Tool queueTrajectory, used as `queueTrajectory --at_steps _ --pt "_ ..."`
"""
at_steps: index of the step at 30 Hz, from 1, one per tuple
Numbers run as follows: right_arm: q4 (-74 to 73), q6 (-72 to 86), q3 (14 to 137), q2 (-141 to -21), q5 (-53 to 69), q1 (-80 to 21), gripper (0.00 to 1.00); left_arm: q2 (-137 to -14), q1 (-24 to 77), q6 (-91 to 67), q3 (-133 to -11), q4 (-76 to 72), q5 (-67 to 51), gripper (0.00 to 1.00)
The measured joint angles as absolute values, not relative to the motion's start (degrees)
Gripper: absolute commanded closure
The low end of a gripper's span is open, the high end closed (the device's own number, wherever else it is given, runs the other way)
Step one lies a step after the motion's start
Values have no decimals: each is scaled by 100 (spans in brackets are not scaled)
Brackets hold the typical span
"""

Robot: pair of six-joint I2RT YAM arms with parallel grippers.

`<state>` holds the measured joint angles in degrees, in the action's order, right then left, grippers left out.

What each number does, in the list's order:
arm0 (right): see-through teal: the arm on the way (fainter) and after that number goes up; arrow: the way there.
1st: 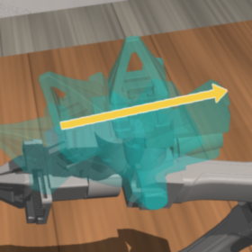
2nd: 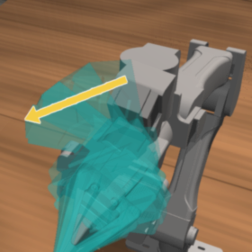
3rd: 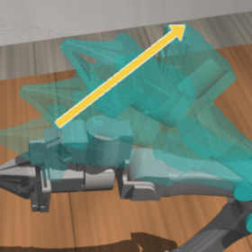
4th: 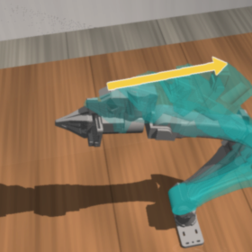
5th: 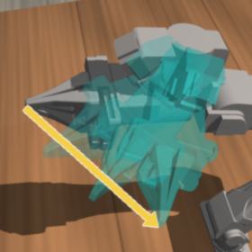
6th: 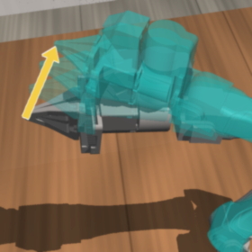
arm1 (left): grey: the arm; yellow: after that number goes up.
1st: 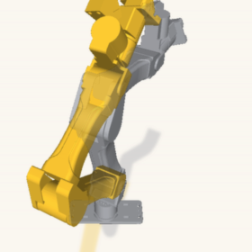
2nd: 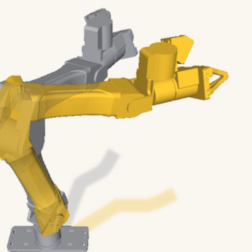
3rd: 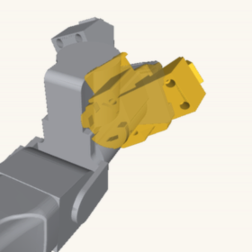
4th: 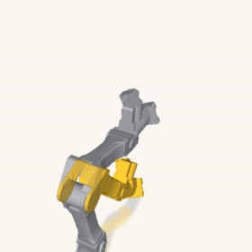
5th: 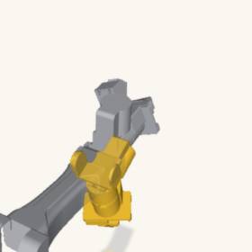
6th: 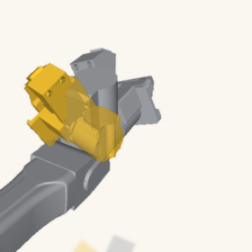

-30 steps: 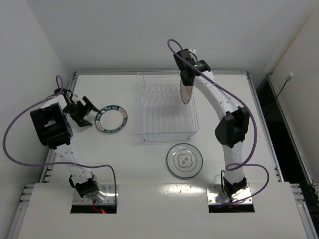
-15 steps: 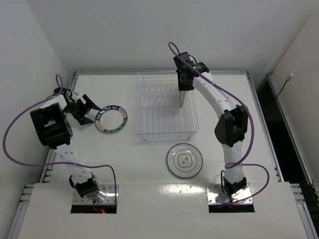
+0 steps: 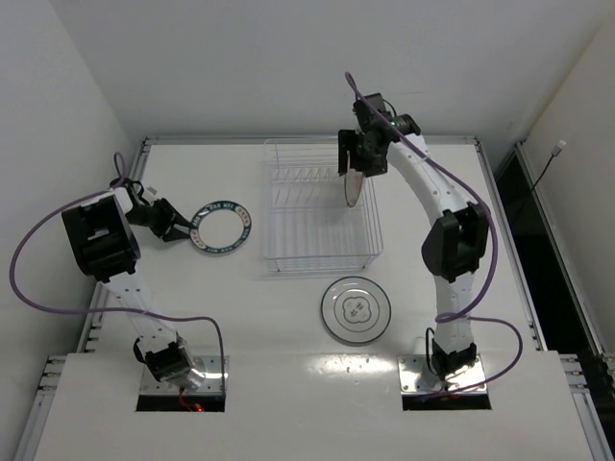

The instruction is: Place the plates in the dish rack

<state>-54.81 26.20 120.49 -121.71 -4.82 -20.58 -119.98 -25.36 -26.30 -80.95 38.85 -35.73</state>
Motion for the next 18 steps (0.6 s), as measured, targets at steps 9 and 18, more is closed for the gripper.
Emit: queueTrajectory --at_steps 9,18 --pt "-5435 2598 12241 -11115 -60 -1559 0 -12121 -2550 -2646 -8093 3677 -4169 100" --pt "-4482 2617 11133 -10068 993 -1247 0 -12103 -2550 -3124 -8025 2934 -5164 100"
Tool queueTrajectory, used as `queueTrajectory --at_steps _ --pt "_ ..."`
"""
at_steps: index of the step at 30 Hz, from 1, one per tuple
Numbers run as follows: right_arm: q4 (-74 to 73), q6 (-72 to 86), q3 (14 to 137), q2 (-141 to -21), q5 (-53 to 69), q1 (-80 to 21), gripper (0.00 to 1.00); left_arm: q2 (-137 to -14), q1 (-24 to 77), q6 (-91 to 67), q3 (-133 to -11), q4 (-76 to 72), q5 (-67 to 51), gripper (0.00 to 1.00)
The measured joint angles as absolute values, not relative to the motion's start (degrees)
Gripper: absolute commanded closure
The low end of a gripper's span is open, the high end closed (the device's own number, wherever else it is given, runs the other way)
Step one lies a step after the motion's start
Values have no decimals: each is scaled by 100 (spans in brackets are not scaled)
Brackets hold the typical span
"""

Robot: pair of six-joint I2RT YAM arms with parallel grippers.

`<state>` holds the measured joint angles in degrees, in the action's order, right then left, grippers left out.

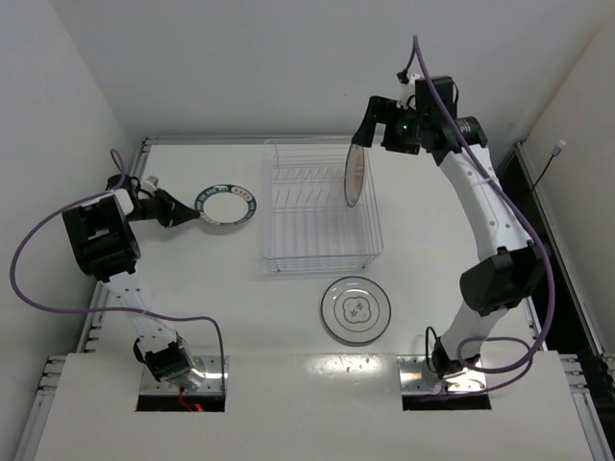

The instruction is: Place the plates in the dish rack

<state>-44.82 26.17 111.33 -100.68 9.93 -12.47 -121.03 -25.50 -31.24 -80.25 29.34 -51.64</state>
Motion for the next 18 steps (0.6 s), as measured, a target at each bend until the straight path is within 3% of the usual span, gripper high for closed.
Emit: queueTrajectory --at_steps 4,9,18 --pt "-3697 2884 10388 -10064 2182 -1190 0 -11959 -2508 -3417 -7931 2552 -5496 100" --pt "-2668 3481 10101 -10567 3717 -1190 8 -11537 -2257 -3719 -7856 2093 -5736 100" --pt "-1890 4095 10106 -11354 4849 -1385 16 -10840 -1968 -3732 -7887 2051 -5848 100"
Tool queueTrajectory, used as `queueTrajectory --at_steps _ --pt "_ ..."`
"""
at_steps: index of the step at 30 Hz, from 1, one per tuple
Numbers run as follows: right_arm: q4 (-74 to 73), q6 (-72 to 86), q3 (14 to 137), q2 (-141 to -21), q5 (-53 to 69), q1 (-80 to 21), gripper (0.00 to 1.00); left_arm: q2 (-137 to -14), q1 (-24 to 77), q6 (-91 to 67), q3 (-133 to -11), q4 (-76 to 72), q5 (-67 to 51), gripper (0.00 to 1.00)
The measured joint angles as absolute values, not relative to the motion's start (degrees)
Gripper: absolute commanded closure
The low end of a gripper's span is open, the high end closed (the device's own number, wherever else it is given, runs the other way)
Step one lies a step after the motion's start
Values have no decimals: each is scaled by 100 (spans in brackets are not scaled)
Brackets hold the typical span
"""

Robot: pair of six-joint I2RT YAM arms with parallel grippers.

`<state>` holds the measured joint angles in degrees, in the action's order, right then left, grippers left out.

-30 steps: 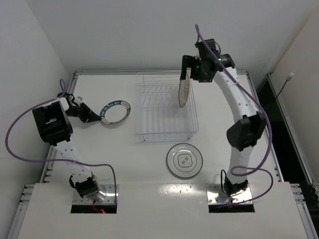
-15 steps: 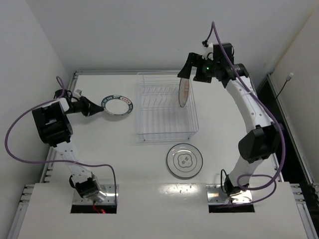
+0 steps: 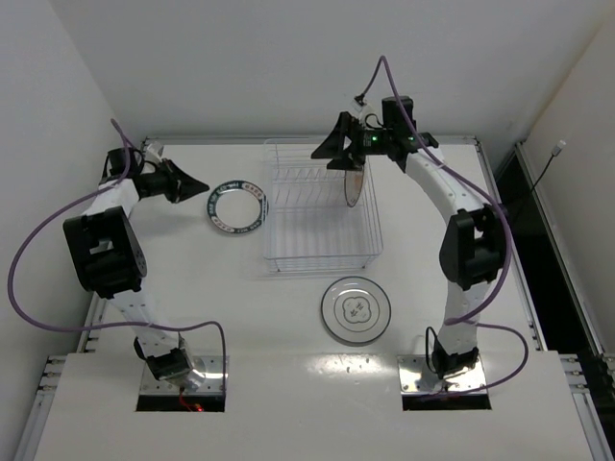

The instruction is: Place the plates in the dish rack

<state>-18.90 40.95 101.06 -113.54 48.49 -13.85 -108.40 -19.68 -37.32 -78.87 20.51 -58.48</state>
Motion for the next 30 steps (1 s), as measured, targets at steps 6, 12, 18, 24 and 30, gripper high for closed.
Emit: queueTrajectory --at_steps 6,12,18,24,30 --pt "-1776 4233 10108 -11463 5127 -1487 17 -10825 -1986 -3500 -8366 2434 -5677 100" --pt "-1664 4272 10132 -11463 5245 -1494 17 -10831 -1992 -3197 -8449 2902 -5135 100" --pt "-1623 4278 10125 -11463 5304 -1474 17 -11078 -2001 -2762 -8270 3385 -4250 70" --pt "-1588 4294 10077 -11463 5374 -1474 17 -11592 -2003 -2556 -7699 3592 -3747 34" --pt "-1586 4294 10077 -11463 5459 -1406 17 -11712 -2025 -2668 -7609 3555 -3898 24"
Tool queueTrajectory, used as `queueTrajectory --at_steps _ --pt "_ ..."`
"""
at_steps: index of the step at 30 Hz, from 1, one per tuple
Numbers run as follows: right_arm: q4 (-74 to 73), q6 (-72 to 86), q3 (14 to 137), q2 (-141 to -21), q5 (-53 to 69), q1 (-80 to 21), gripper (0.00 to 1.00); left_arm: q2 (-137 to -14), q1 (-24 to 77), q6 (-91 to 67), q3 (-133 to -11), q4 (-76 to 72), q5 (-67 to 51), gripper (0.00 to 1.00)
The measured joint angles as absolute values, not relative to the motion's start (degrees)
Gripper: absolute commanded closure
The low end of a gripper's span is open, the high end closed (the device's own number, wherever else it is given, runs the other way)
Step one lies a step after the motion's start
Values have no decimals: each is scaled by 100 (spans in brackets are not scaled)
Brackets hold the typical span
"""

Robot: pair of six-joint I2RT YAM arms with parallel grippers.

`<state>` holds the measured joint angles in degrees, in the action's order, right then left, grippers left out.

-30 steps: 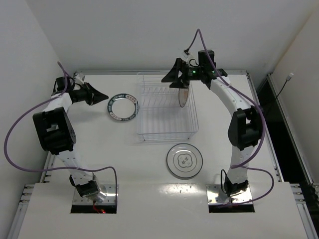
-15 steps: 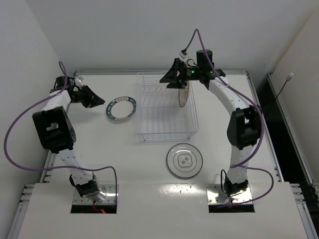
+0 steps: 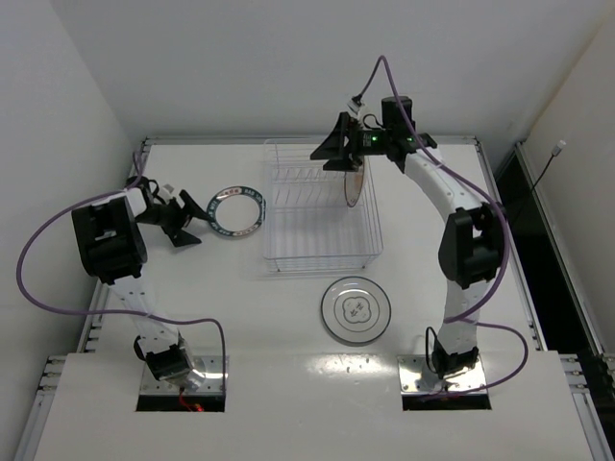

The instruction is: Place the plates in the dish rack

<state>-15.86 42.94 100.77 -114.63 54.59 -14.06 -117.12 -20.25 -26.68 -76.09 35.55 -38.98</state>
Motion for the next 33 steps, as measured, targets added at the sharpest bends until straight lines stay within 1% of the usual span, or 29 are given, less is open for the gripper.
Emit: queueTrajectory --at_steps 5,12,15,16,18,19,20,21,22,24,25,26,33 --pt "-1597 4294 10079 -11463 5513 -1286 17 -11751 -2034 -2884 -7609 3406 -3977 24" --pt "-1680 4292 10086 -11463 5605 -1039 17 -11963 -2008 -3378 -7649 3028 -4388 24" --pt "-1686 4292 10086 -11463 5618 -932 18 -12116 -1918 -3562 -7800 2932 -4517 27" --pt "-1697 4294 10086 -11463 5623 -899 18 -12173 -1883 -3618 -7863 2895 -4556 29" --pt "-1719 4292 10086 -11463 5627 -836 18 -12300 -1813 -3701 -8003 2840 -4587 40" --pt "-1723 4292 10086 -11463 5629 -808 18 -12368 -1787 -3721 -8060 2794 -4587 50" --pt "-1726 4292 10086 -11463 5631 -781 18 -12451 -1761 -3760 -8123 2759 -4628 64" --pt "-1726 4292 10086 -11463 5636 -751 18 -12532 -1752 -3795 -8173 2731 -4630 70" --pt "-1726 4292 10086 -11463 5645 -727 18 -12637 -1741 -3780 -8215 2670 -4611 79" --pt "-1732 4292 10086 -11463 5673 -687 18 -12849 -1743 -3811 -8324 2652 -4764 88" --pt "-1739 4292 10086 -11463 5695 -679 18 -12925 -1745 -3806 -8379 2665 -4858 96" --pt "-1750 4292 10086 -11463 5710 -666 18 -12962 -1747 -3743 -8418 2689 -4943 100" --pt "-1780 4296 10084 -11463 5754 -646 18 -12814 -1804 -3457 -8451 2644 -4755 100"
